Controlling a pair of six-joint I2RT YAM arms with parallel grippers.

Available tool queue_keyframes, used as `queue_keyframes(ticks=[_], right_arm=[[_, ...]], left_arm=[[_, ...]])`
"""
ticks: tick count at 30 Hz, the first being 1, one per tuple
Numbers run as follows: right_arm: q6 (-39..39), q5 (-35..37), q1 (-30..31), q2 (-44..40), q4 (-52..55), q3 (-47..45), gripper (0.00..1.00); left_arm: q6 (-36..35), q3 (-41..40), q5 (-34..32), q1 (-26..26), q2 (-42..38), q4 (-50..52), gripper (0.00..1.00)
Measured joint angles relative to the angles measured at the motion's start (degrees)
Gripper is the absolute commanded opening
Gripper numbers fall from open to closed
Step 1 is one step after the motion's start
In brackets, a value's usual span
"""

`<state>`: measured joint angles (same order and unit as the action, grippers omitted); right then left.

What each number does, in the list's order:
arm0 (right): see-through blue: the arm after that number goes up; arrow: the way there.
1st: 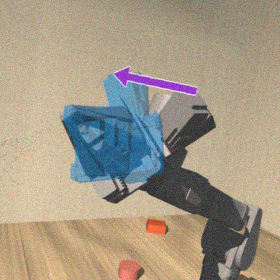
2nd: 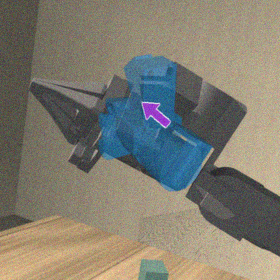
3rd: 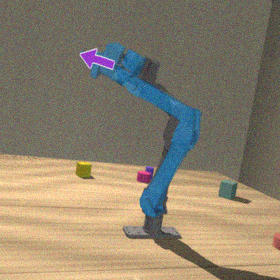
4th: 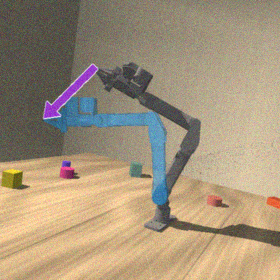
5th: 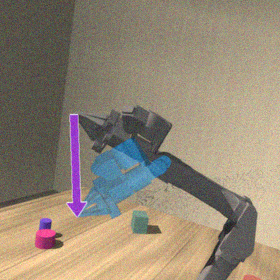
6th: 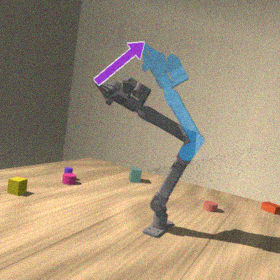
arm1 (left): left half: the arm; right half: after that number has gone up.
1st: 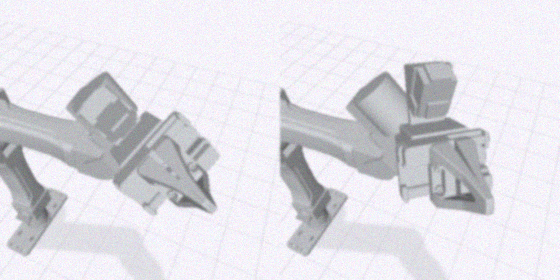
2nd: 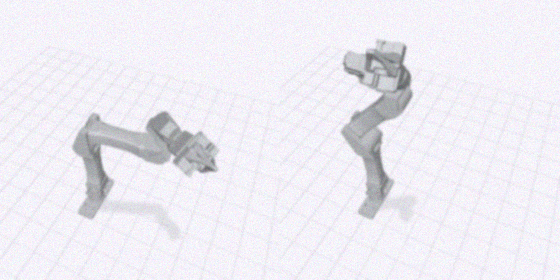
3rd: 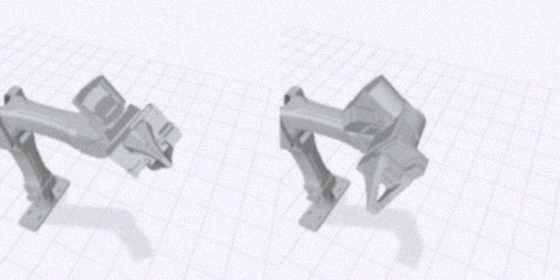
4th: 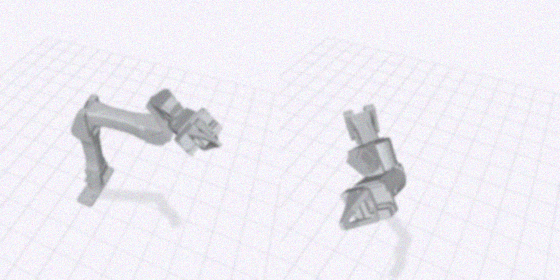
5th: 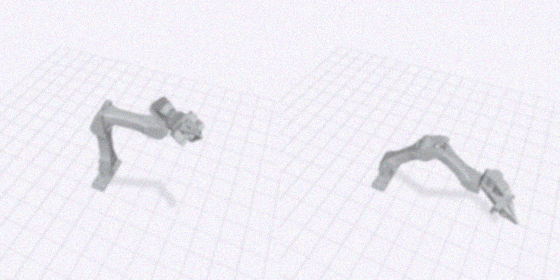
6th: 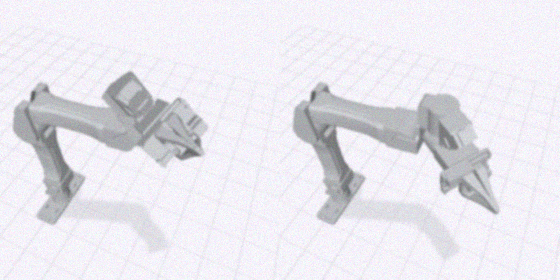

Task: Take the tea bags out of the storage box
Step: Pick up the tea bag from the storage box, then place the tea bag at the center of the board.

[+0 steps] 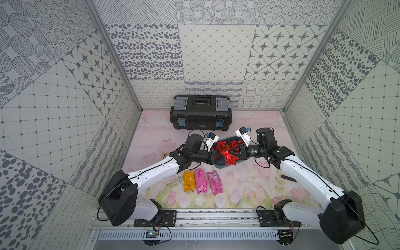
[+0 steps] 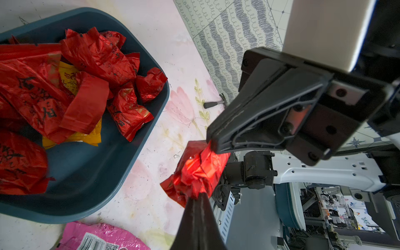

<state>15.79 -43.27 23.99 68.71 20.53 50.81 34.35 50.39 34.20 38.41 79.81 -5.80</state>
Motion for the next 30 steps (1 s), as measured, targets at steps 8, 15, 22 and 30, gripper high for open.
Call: queue_keyframes(ticks=[8,15,22,30], right_arm=[[6.75,2.38,0.26,-4.57,0.68,-5.2,0.0],[18.88,6.97,4.83,-5.09,-0.98,-16.44,0.0],[24.5,10.93,8.76,3.98,-7.21,-17.99,0.0],[24.5,15.45,9.05,9.94,-10.32,-16.96,0.28]], left_arm=[[3.21,-2.34,-4.44,-0.33,-3.48,-0.81,0.79],[11.17,-6.08,-15.61,-0.94,-8.63,2.21,0.79],[18.86,-4.7,-22.67,-2.91,-7.48,10.58,0.76],[23.56,-4.48,-25.14,-3.58,-6.19,16.26,0.75]])
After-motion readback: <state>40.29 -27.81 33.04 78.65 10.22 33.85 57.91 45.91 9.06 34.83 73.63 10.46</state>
